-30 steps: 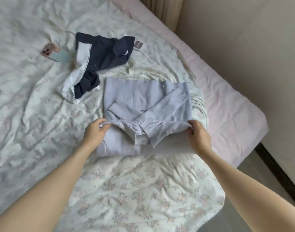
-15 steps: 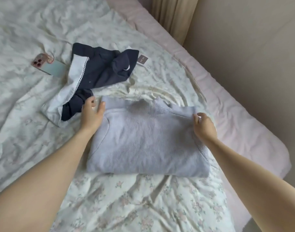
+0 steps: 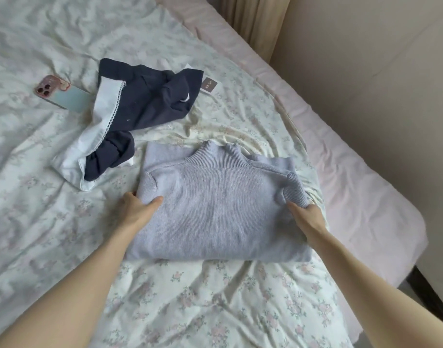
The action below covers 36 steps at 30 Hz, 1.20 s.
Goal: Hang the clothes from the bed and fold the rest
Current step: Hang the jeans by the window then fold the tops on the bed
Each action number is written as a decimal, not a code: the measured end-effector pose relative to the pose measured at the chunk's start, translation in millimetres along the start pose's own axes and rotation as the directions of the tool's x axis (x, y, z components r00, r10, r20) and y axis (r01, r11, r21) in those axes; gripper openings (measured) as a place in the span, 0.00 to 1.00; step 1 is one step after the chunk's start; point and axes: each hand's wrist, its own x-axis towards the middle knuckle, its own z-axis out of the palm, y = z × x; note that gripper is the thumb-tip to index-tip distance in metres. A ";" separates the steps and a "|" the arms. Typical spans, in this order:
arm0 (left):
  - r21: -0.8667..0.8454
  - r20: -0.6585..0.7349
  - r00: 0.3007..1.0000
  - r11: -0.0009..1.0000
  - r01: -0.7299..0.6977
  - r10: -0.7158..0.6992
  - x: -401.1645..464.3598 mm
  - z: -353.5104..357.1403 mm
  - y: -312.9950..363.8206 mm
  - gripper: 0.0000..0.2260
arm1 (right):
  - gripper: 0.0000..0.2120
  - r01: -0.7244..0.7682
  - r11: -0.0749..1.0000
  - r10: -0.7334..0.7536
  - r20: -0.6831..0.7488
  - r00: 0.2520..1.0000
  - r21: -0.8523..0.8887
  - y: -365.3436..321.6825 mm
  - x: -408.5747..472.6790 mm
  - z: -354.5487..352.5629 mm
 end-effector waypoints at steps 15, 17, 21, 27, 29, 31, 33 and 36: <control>-0.510 0.180 0.982 0.848 0.144 -0.058 -20.5 -45.6 -34.4 0.17 | 0.24 0.397 0.892 -0.434 0.653 0.621 0.215 -146.9 -147.2 98.4; -0.499 0.089 0.992 0.858 0.119 -0.086 -27.3 -50.7 -35.2 0.17 | 0.22 0.446 0.866 -0.483 0.606 0.632 0.226 -131.1 -150.0 107.0; -0.430 0.297 0.955 0.889 0.156 -0.024 -44.8 -49.2 -25.9 0.17 | 0.19 0.689 0.722 -0.608 0.411 0.679 -0.069 -77.0 -139.8 111.9; -0.039 0.202 0.967 0.988 -0.153 0.157 -58.9 -7.1 -17.6 0.41 | 0.22 0.769 0.636 -0.691 0.398 0.603 -0.060 -19.4 -144.8 123.0; 0.020 0.121 0.960 0.966 -0.258 0.254 -63.5 -0.6 -16.5 0.40 | 0.22 0.751 0.659 -0.699 0.339 0.629 -0.036 -15.3 -147.7 121.7; -0.048 0.021 0.919 0.919 -0.391 0.393 -64.6 -2.5 -12.7 0.36 | 0.22 0.774 0.628 -0.716 0.328 0.616 -0.080 -11.5 -148.3 119.8; -0.126 -0.061 0.897 0.888 -0.442 0.438 -59.6 -9.5 -12.6 0.30 | 0.22 0.805 0.576 -0.708 0.406 0.578 -0.142 -11.8 -149.4 116.5; 0.031 -0.066 0.939 0.941 -0.336 0.337 -52.0 -14.2 -29.0 0.25 | 0.21 0.870 0.451 -0.620 0.631 0.466 -0.199 -14.0 -147.8 116.3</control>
